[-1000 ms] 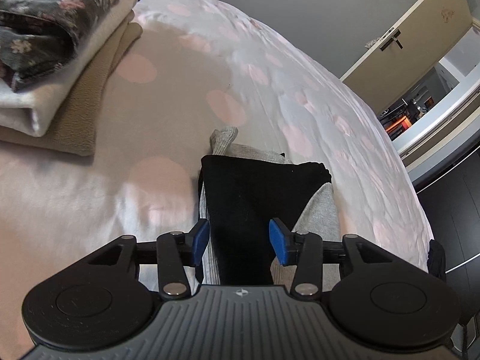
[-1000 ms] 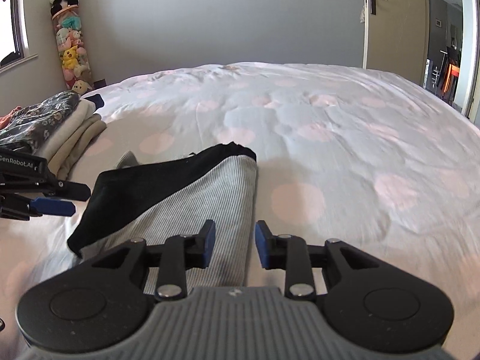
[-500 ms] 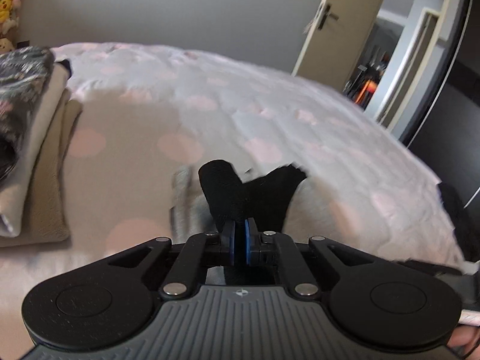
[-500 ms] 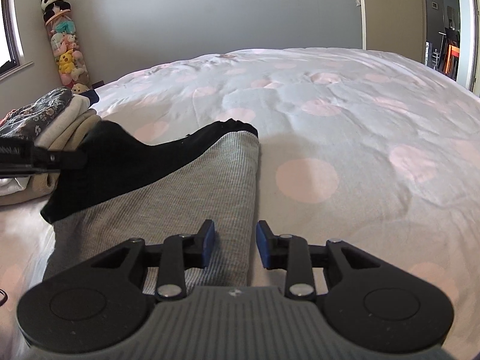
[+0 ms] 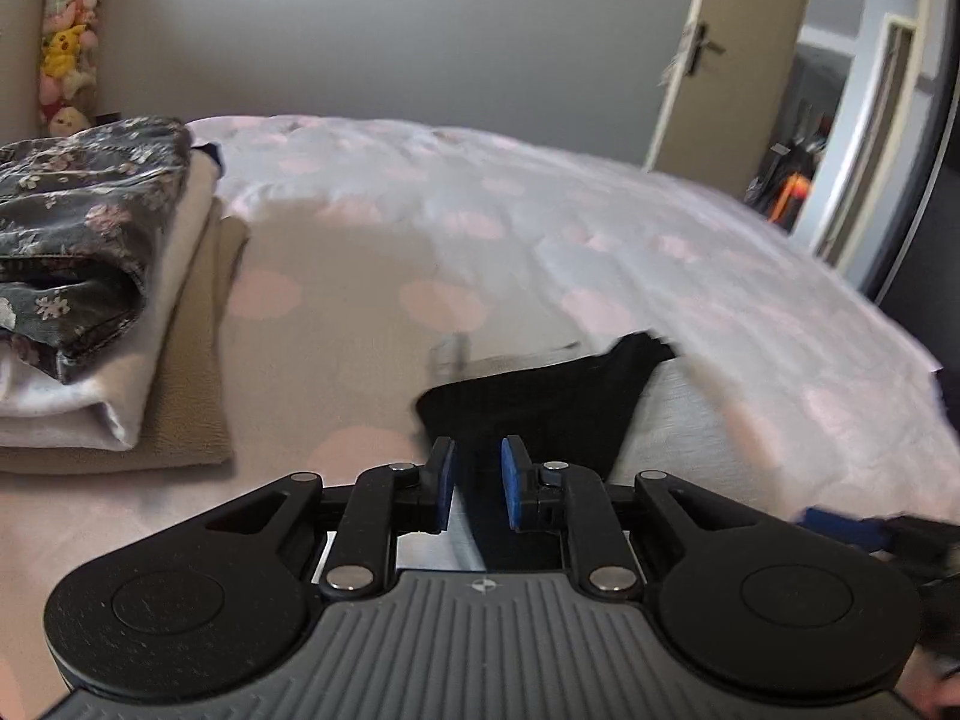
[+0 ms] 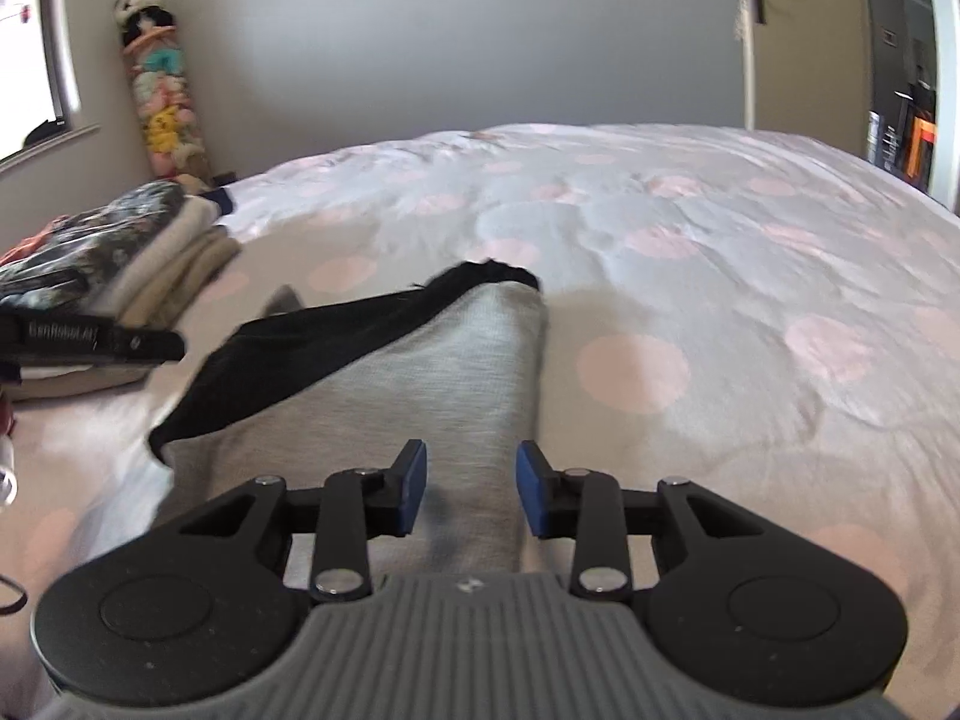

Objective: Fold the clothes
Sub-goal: 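Open both grippers and position them at the end of the folded grey shirt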

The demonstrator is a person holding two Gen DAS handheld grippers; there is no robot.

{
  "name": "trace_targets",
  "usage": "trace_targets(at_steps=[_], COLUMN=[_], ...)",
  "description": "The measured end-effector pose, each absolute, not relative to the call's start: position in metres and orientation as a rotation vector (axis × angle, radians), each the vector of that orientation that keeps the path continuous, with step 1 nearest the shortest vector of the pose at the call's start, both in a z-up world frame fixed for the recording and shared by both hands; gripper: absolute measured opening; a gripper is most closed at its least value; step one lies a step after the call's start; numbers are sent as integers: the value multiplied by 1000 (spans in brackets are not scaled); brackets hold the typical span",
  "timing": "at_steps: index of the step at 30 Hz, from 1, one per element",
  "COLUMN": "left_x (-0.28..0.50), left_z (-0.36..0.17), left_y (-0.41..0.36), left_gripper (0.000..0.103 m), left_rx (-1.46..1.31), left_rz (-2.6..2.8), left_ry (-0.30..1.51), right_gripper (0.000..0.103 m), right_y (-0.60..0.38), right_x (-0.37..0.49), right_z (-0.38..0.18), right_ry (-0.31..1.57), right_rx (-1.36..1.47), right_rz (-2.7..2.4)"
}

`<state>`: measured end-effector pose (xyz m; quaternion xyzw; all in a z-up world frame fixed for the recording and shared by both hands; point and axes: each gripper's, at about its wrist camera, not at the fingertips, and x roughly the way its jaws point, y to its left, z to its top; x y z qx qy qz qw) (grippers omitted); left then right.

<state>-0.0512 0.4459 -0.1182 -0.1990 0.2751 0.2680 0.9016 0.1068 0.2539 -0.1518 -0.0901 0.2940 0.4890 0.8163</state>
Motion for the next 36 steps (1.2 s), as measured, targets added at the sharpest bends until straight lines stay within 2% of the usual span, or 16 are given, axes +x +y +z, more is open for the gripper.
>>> trace_targets(at_steps=[2, 7, 10, 15, 16, 17, 19, 21, 22, 28, 36], left_x=[-48, -28, -29, -42, -45, -49, -58, -65, -66, -54, 8], left_z=[-116, -141, -158, -154, -151, -146, -136, -130, -130, -142, -149], left_y=[430, 408, 420, 427, 427, 428, 433, 445, 453, 501, 548], left_gripper=[14, 8, 6, 6, 6, 8, 19, 48, 53, 53, 52], left_rx=[-388, -328, -395, -489, -495, -503, -528, -558, -574, -686, -564], left_rz=[506, 528, 560, 550, 545, 541, 557, 601, 621, 643, 595], left_ry=[598, 784, 845, 810, 794, 765, 694, 627, 605, 574, 647], right_gripper=[26, 21, 21, 23, 27, 35, 38, 46, 53, 55, 54], right_y=[256, 261, 264, 261, 259, 256, 250, 250, 250, 271, 300], right_x=[96, 80, 83, 86, 87, 88, 92, 97, 101, 146, 199], right_z=[-152, -161, -175, -176, -174, -170, -161, -152, -148, -149, -156], right_ry=[625, 676, 775, 796, 794, 786, 769, 735, 722, 783, 802], right_rx=[-216, -292, -326, -322, -312, -283, -227, -201, -189, -142, -78], right_rz=[1092, 1143, 1132, 1149, 1157, 1170, 1193, 1192, 1189, 1127, 1101])
